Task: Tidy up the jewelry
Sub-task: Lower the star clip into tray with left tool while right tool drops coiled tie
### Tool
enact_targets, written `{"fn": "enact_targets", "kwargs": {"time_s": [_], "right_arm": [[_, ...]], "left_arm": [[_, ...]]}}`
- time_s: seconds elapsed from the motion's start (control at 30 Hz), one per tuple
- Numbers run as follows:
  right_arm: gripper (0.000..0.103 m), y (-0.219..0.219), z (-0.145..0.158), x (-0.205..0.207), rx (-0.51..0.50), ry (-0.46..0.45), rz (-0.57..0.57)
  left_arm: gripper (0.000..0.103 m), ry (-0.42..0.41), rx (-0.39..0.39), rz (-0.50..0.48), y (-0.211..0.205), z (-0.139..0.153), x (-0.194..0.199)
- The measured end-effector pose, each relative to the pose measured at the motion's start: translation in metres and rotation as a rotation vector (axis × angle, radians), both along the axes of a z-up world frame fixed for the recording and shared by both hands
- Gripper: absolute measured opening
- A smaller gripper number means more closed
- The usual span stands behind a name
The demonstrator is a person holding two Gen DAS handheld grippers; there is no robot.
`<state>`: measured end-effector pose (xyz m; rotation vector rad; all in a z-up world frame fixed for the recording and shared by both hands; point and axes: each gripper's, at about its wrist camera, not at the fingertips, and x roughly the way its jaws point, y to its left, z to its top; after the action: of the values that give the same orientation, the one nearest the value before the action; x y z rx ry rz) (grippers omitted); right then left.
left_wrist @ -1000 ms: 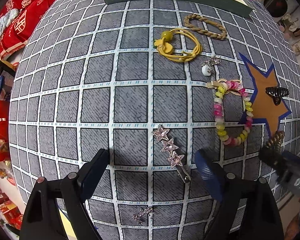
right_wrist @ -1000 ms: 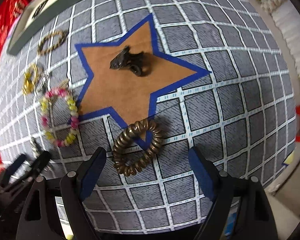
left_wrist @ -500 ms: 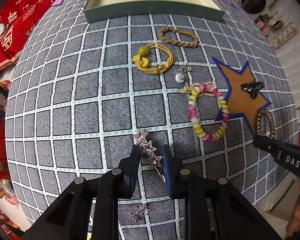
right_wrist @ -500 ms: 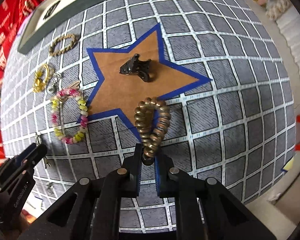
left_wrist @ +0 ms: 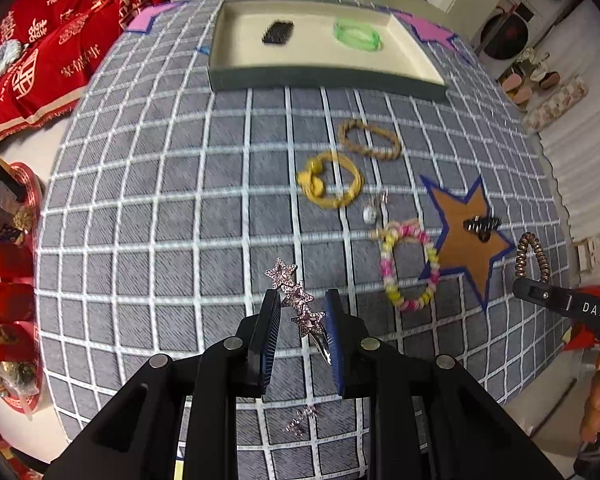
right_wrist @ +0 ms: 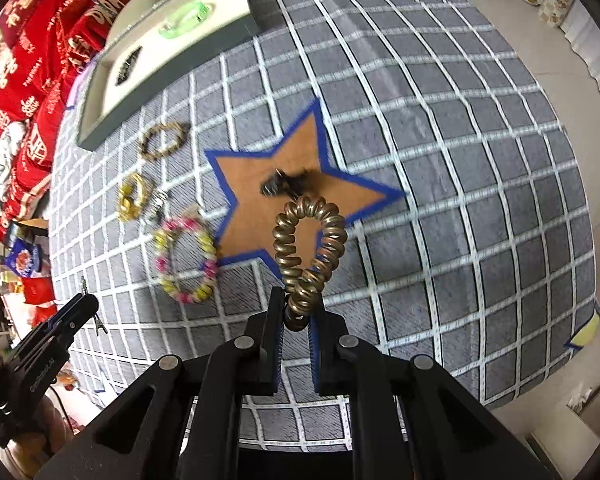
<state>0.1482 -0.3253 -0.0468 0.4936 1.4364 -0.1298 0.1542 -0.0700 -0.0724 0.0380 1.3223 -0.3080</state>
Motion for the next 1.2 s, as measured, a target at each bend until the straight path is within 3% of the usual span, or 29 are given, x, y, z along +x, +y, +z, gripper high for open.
{"fn": "enact_targets", "kwargs": {"time_s": [0.17,0.4,0.63,0.9,1.2], "right_arm": [[0.012,0.01,0.014,0.019,0.014,-0.052,0.023],[0.012,0.015,0.036,0.082,0.009,-0.138,0.083],[0.012,0.016,0.047,0.152,0.009,-0.191,0.146],[0.012,0.016,0.036,0.218,0.01,-0.193,0.212],[0.012,0.02,-0.01,0.277,0.028,-0.125,0.254]], "left_arm": [[0.031,-0.045,-0.012,0.01,0.004,0.022,0.019],[0.031,-0.109,-0.039,0.032,0.002,0.055,0.054],[0.031,-0.164,-0.031,0.034,-0.011,0.068,0.108],[0.031,-0.164,-0.019,0.08,-0.022,0.056,0.176],[0.031,-0.131,0.042,0.085,-0.044,0.018,0.232]]}}
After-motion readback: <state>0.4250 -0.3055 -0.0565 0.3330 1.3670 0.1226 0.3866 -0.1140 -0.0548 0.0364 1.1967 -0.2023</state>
